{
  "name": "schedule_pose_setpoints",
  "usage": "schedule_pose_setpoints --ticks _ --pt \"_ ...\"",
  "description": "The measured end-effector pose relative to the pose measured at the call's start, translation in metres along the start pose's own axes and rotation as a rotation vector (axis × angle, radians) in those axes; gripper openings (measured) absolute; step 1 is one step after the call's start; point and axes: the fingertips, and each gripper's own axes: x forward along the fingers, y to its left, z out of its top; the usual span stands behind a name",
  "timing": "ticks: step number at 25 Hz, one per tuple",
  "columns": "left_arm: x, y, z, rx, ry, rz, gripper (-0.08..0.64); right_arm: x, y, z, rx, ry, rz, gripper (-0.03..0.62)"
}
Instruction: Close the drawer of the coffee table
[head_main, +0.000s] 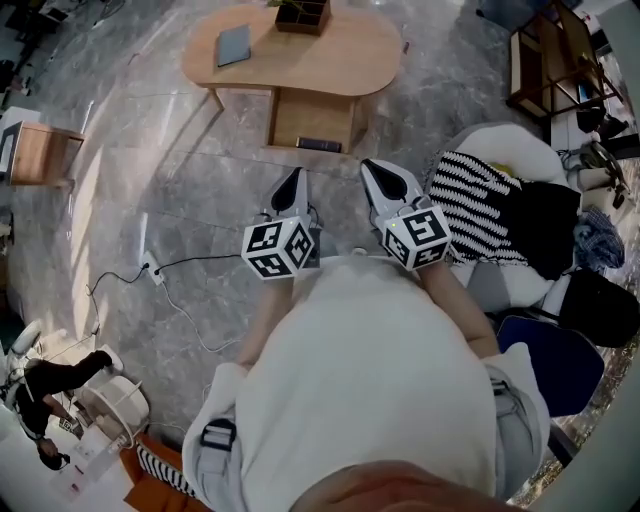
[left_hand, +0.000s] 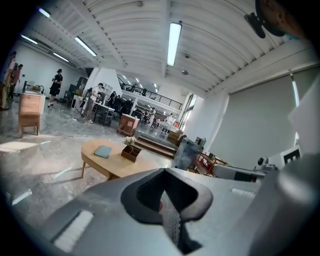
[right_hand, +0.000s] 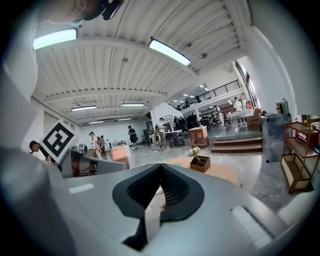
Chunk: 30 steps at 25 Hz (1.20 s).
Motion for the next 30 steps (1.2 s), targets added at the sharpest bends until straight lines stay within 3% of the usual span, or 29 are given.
schedule_pose_setpoints --ticks 19,30 --pt "0.082 0.124 0.090 0.063 0.073 -0.099 -0.002 0.154 -0.009 0.046 0.052 -0.016 -0.138 0.000" --pt "0.123 0.194 0.102 0.080 0.161 -0.142 -0.002 0.211 -0.020 0.038 0.087 0.005 -0.271 0.000"
